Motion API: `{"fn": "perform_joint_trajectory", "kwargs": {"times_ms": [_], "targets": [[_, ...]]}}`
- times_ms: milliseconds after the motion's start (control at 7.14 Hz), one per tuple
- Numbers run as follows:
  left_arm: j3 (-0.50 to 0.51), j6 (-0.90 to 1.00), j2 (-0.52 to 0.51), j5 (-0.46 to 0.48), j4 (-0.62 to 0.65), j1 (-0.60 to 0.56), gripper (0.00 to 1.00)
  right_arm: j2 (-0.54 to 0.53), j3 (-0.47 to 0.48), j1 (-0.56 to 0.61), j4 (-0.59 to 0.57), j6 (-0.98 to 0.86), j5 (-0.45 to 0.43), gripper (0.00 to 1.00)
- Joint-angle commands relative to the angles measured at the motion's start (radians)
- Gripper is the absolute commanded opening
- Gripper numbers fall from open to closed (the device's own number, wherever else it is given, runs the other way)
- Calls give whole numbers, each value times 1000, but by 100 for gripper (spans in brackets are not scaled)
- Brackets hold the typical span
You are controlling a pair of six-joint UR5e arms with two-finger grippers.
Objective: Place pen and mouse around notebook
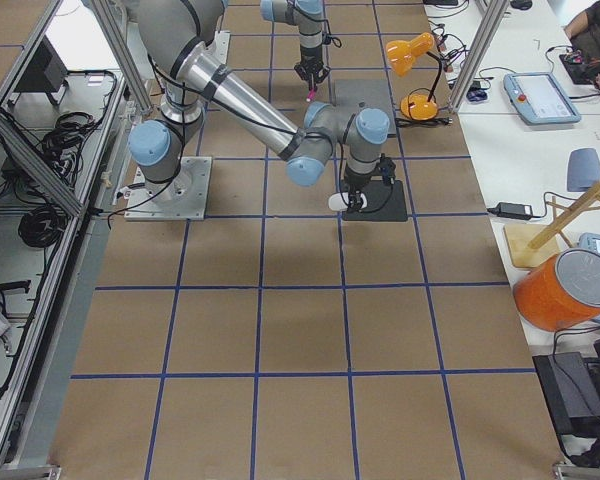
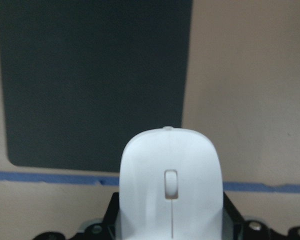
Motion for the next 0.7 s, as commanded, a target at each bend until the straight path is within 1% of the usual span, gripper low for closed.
{"fn": "perform_joint_trajectory", "kwargs": {"times_ms": [0,140,280,420,560], "targets": [[-7,-48,-48,-6,-8,-24,0,153,-176,119,21,133,15,30],[-10,-67,-71,-9,-5,-24,0,204,-190,117,21,135,15,31],[-9,-73,-80,-43,-7,-23,12,207,-187,119,36,137,9,35],[0,-65,-82,-102,-7,-15,55,212,-181,117,54,137,9,35],[3,-38,-67,-106,-8,11,100,223,-181,117,54,137,9,36]]}}
